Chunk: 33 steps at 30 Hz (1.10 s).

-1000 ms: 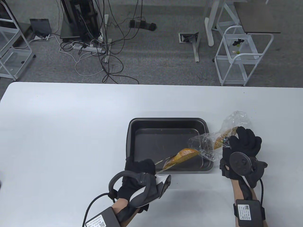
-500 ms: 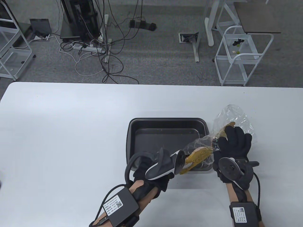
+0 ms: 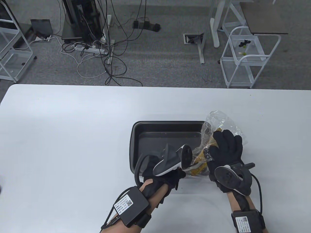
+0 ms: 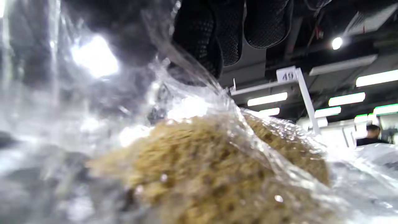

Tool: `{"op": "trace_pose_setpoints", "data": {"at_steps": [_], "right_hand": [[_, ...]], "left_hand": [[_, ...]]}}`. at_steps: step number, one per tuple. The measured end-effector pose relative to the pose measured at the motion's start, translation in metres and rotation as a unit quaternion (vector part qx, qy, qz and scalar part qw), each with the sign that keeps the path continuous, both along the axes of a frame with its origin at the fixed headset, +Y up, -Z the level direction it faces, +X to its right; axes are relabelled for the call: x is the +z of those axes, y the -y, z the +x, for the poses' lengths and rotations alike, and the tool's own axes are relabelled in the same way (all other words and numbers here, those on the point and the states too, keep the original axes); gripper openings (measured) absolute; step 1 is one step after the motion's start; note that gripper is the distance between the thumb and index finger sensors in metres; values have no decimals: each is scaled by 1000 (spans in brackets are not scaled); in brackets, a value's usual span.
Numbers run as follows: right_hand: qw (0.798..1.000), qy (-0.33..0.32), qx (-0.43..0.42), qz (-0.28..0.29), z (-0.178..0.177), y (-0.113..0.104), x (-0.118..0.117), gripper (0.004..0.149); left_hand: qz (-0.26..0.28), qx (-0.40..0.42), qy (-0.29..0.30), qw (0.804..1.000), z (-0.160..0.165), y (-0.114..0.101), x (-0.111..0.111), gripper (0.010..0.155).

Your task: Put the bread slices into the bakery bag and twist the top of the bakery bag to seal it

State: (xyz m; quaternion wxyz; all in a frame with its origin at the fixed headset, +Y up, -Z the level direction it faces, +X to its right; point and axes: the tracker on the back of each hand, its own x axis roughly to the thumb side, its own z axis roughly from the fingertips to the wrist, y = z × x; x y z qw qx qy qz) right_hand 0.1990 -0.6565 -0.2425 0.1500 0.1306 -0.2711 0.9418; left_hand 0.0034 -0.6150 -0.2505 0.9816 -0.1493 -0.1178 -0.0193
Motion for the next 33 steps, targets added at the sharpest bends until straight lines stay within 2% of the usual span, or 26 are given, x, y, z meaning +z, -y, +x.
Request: {"op": "trace_pose_setpoints", "data": {"at_steps": [4,9,11,12,15,17,21,22,24,28,30,33], "right_hand": [[998,-34,-45,-37,-2,0,-1,43],[993,-54,-84,-69,0,1,-4,43],[993,-49,-88,-63,2,0,-4,43],[994,-45,-85,-60,2,0,-4,43],[999,6,-29,-23,1,-4,-1,43],[1000,4,-17,-9,-1,-5,2,43],[989,-90,-99,-57,-3,-5,0,43],[987,-96,-110,-69,-2,-5,-1,43],[980,-120,-138,-78,0,-6,-2,43],[957,-157,-207,-132,5,-5,-7,43],[932,-180,-271,-159,9,-3,-11,43],[908,-197,-313,-197,11,2,-15,43]], "left_hand": [[-7,11,-9,1000,4,2,-2,72],[18,-2,5,1000,15,0,2,72],[61,-33,17,997,23,-1,11,72],[100,-67,28,992,29,-3,20,72],[187,-121,51,974,41,-6,41,72],[197,-126,50,971,46,-8,47,71],[127,-54,8,990,41,-15,32,71],[112,-40,-3,993,38,-18,27,71],[44,2,-25,999,32,-20,11,72],[-60,66,-34,995,25,-17,-9,73],[-80,72,-47,993,26,-13,-14,73],[-60,63,-34,996,33,-9,-12,75]]}}
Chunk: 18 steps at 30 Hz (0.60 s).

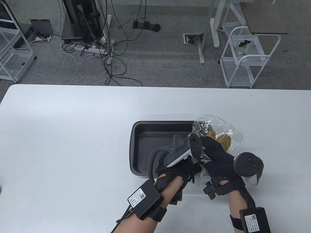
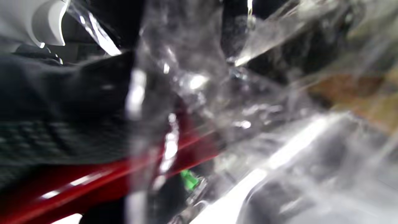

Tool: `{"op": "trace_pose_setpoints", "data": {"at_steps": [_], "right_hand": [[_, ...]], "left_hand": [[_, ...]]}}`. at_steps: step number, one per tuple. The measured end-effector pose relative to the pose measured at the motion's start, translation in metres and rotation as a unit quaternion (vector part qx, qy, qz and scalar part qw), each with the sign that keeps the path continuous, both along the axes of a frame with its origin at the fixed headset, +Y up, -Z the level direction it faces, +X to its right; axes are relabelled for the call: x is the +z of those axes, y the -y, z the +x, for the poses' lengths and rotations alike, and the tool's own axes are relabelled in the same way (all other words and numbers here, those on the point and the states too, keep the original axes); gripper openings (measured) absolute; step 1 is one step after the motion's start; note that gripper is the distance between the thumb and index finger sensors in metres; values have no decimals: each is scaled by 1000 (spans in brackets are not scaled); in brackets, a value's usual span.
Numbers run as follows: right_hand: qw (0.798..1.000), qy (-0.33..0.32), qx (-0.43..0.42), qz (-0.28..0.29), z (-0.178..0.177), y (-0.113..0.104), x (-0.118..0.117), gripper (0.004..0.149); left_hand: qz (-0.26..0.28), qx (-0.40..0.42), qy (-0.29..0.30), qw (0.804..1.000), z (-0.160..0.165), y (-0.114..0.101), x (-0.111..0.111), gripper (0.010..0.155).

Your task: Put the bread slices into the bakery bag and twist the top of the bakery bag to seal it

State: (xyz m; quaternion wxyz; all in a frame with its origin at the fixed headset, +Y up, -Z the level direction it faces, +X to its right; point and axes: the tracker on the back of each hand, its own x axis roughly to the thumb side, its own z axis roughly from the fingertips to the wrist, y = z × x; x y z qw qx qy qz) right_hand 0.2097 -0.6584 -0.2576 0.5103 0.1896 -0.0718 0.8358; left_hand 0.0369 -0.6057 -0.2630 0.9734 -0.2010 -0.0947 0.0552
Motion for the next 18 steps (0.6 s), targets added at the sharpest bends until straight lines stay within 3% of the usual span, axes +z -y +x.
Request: {"op": "trace_pose_setpoints", "data": {"at_steps": [2,4,6,9,12,15,18], "right_hand": [[999,-10,-31,-25,0,3,-2,44],[997,-9,-68,-45,3,8,-5,44],[992,-15,-111,-60,6,12,-8,44],[982,-26,-161,-93,10,18,-12,44],[979,-50,-167,-107,10,24,-14,44],[973,-86,-180,-120,6,29,-16,44],[965,-101,-205,-131,4,31,-17,44]], "left_hand": [[41,-8,7,999,7,3,6,77],[125,-66,29,990,16,5,19,79],[209,-111,38,971,26,9,33,79],[279,-191,71,939,38,16,47,78],[234,-179,54,954,38,18,40,79],[111,-96,-1,989,27,20,18,80],[77,-78,-13,994,21,23,8,83]]}}
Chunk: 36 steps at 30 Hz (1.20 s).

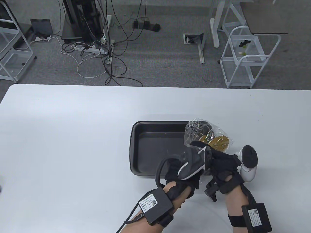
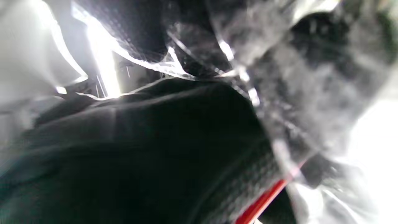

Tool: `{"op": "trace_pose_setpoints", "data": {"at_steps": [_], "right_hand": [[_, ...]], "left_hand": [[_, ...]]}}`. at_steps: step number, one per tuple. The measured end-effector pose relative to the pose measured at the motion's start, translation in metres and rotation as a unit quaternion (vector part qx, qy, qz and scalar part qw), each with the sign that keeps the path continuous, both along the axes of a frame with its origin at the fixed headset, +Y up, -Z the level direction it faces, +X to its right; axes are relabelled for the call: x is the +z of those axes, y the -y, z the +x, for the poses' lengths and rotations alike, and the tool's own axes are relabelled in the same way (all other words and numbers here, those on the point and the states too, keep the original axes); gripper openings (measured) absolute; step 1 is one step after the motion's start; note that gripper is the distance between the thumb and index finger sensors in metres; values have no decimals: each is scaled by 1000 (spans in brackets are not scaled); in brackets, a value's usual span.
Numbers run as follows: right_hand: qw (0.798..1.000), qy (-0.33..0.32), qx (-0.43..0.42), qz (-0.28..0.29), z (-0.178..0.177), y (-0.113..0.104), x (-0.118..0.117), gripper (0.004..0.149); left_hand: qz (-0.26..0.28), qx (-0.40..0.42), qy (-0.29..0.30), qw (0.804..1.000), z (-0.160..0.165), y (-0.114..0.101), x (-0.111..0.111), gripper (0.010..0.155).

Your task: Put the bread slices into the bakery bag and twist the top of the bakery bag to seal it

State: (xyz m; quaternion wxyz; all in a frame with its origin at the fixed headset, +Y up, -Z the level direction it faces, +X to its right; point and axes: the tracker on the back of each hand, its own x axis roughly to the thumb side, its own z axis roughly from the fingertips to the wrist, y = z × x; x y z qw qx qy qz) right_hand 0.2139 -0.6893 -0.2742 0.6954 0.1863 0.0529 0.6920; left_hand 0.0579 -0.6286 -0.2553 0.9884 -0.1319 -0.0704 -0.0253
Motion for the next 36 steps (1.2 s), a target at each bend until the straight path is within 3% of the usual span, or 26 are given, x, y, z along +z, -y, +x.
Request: {"op": "trace_pose_setpoints", "data": {"at_steps": [5,10,15,21,36], "right_hand": [[999,29,44,8,1,-3,0,44],[976,118,170,66,9,-9,3,43],[972,142,169,86,13,-9,3,43],[948,184,223,137,12,-17,9,43],[944,198,230,129,16,-13,7,43]], "left_hand": [[-7,2,7,1000,-3,7,-2,87],[-11,3,6,1000,-10,8,-4,89],[-22,22,4,1000,-19,0,-2,88],[-15,13,4,1000,-25,-8,5,88],[0,4,3,1000,-44,-17,26,88]]}}
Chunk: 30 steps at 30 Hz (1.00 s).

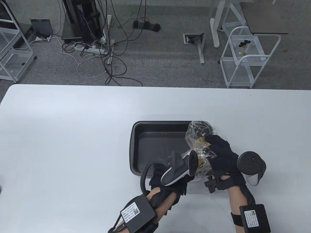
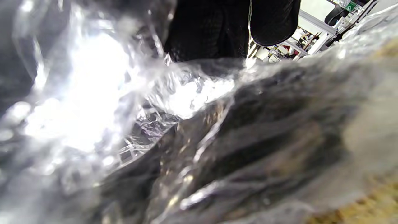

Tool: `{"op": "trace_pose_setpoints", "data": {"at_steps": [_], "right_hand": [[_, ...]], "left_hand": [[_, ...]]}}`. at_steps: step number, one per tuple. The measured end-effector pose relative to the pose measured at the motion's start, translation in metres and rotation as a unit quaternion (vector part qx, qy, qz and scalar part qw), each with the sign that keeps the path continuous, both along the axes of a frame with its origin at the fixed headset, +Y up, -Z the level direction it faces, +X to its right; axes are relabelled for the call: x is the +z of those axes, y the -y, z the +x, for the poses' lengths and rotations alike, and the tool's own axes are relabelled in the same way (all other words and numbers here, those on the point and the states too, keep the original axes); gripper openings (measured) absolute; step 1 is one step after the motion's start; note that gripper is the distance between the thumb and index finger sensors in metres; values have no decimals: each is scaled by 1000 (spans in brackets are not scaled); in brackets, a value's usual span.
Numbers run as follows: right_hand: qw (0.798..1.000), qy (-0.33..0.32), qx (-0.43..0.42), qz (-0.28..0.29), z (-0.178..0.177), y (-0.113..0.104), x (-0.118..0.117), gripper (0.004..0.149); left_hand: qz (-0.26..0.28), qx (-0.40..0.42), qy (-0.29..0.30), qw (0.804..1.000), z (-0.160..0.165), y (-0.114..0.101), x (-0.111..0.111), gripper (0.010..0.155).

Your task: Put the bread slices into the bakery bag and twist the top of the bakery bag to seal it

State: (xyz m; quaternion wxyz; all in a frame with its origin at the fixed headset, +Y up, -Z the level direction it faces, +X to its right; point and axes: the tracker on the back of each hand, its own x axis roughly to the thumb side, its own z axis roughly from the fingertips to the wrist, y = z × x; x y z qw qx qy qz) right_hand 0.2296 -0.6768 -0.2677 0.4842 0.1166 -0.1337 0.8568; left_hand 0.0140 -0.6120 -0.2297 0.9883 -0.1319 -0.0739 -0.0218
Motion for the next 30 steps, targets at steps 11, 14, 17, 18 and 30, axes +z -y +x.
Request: {"op": "trace_pose_setpoints", "data": {"at_steps": [11,14,17,18,30], "right_hand": [[998,30,44,20,-2,-3,3,43],[999,33,39,18,1,-3,2,43],[998,39,38,17,4,-3,2,43],[998,43,39,17,5,-3,2,43],[996,88,10,7,37,-2,-2,43]], "left_hand": [[5,1,3,1000,-14,-7,14,87],[6,4,2,1000,-19,-9,19,88],[9,9,3,1000,-27,-11,23,88],[9,15,2,1000,-31,-11,24,88],[14,105,7,994,-97,-21,38,88]]}}
